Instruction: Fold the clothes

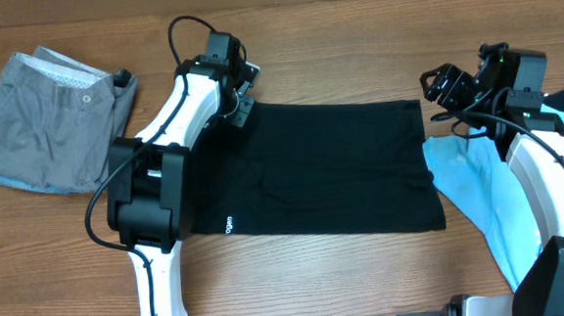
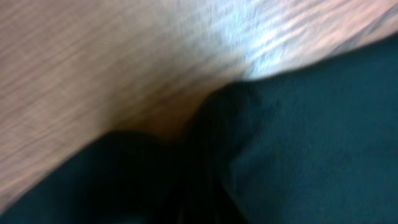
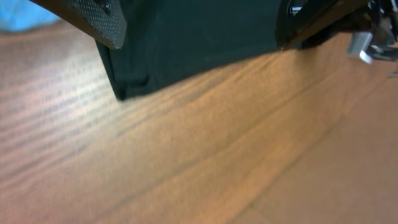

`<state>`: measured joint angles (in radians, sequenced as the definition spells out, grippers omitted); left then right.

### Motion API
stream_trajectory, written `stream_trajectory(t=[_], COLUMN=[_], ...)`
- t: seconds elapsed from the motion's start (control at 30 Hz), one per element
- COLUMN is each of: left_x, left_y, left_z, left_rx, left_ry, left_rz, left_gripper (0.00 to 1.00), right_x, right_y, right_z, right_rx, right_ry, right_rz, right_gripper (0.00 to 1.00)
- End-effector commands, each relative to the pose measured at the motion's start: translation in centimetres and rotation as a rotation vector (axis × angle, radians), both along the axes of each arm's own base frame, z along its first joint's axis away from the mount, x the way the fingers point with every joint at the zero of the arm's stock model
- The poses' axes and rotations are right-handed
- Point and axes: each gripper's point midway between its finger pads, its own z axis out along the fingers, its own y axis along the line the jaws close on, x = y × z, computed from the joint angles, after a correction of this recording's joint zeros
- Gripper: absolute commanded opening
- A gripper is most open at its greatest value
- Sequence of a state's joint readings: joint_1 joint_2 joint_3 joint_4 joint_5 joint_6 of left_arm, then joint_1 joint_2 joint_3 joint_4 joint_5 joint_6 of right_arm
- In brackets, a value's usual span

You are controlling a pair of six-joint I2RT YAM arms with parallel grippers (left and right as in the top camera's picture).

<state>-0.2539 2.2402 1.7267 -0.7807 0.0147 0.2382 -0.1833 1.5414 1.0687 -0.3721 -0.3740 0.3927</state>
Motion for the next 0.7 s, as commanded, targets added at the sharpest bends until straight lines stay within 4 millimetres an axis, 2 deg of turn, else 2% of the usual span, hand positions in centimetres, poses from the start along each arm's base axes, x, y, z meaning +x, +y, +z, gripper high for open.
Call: stream_trajectory(t=[0.0, 0.1, 0.17, 0.2, 0.37, 0.5, 0.67], left_x=[-0.1, 0.5, 0.9, 1.0, 1.1, 0.8, 0.6], left_y=[0.1, 0.1, 0.4, 0.6, 1.6, 1.8, 1.9], left_z=[0.3, 2.2, 3.6, 4.3, 6.6, 7.5, 7.5], left_rx=[-0.004, -0.010, 0.005, 0.018, 0.066, 0.065, 0.059], left_ry=[0.006, -0.025, -0.050, -0.063, -0.092, -0.091, -0.083], left_rz=[0.031, 0.038, 0.045, 0.051, 0.069, 0.089, 0.114], left_gripper=[0.06, 0.06, 0.05, 0.05, 0.04, 0.05, 0.05], right_x=[1.4, 2.0, 2.6, 2.9, 4.2, 4.7, 4.4], right_y=[-1.1, -1.6, -1.8, -1.9, -2.6, -2.0, -0.6], right_z=[0.8, 0.1, -0.6, -1.0, -3.9, -7.1, -11.3], right_rx=[-0.039, -0.056, -0.061, -0.065, -0.083, -0.060, -0.060], right_ry=[-0.042, -0.042, -0.044, -0.044, -0.023, 0.024, 0.107], right_rz=[-0.039, -0.056, -0.060, -0.062, -0.076, -0.050, -0.003], right_gripper=[0.81, 0.80, 0.71, 0.70, 0.70, 0.70, 0.71])
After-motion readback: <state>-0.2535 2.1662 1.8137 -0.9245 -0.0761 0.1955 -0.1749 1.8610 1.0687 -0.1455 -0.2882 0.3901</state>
